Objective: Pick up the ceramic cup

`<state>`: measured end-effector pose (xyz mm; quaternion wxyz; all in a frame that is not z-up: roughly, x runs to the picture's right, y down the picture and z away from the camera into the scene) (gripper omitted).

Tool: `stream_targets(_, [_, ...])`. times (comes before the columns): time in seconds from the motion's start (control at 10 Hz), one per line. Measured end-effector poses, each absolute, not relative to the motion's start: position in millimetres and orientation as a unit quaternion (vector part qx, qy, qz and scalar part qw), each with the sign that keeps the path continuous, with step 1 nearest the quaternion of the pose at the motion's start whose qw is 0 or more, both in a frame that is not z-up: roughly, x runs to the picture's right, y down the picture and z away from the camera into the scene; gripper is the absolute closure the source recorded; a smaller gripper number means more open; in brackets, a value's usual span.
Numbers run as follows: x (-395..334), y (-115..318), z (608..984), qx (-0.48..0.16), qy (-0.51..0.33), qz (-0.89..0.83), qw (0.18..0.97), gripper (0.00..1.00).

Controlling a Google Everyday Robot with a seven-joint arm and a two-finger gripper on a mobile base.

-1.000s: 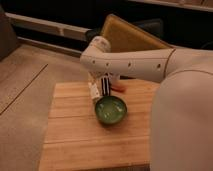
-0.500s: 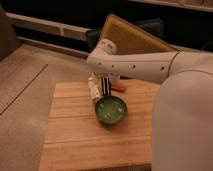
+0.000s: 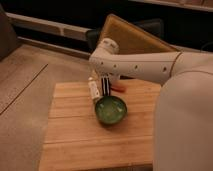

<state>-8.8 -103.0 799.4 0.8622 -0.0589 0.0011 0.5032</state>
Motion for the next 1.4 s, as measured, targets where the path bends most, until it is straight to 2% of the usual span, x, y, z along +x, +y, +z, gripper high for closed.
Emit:
stream_targets(0.2, [-9,-123,812,-0.047,-0.026,0.508,0.86,0.35])
stream_targets(0.3, [-12,-128,834,-0.051,-0.049,0.501,0.863,0.35])
stream_targets(0.9, [15,-118,932,-0.095,-0.088,0.529,0.839,0.35])
stream_targets(1.2, [9,-125,950,-0.11,-0.096,0.531,0.835,0.35])
stream_targets(1.4, [-13,-111,955,-0.134,-0.085,0.522,0.838,0.35])
